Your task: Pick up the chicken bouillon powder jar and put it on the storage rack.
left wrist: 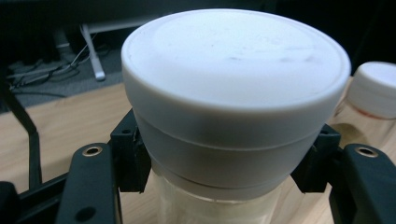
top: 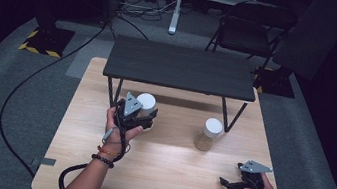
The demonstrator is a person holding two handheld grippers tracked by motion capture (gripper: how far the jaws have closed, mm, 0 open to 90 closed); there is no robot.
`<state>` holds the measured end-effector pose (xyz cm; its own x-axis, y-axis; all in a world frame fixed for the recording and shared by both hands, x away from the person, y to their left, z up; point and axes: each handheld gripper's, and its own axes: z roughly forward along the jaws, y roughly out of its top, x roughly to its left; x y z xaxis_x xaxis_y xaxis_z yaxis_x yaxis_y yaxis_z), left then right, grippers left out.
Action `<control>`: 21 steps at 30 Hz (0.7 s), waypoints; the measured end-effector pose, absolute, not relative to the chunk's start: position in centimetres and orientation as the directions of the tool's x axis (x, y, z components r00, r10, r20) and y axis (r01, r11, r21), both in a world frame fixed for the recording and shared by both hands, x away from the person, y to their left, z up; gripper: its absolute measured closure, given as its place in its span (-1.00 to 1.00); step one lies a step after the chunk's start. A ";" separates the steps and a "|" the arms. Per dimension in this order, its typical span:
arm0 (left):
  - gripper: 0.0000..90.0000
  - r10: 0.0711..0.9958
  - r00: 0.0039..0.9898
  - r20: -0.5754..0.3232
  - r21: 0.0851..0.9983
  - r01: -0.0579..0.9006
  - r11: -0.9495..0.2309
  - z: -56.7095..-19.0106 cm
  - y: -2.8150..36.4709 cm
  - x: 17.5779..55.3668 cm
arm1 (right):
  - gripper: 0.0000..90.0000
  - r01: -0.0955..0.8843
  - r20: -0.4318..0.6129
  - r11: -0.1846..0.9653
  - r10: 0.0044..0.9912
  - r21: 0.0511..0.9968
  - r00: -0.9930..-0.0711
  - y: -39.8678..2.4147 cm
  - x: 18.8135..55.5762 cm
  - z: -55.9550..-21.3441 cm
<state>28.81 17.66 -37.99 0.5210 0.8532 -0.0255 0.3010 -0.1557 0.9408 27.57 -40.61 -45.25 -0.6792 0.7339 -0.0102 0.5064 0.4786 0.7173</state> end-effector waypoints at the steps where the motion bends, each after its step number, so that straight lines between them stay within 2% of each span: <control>1: -0.21 0.849 0.527 -0.022 0.942 0.297 -0.159 -37.6 17.6 28.7 | -1.00 0.506 -0.010 0.479 0.734 0.717 -0.679 -40.6 27.6 -45.3; 21: -0.21 0.816 0.577 -0.026 0.965 0.226 -0.130 -30.7 17.4 28.4 | -1.00 0.506 -0.011 0.479 0.734 0.717 -0.679 -40.6 27.6 -45.2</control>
<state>28.37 17.45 -30.75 0.5774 0.8160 -0.0255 0.2260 -0.1297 0.9655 27.57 -40.61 -45.25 -0.6793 0.7337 -0.0106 0.5062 0.4790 0.7172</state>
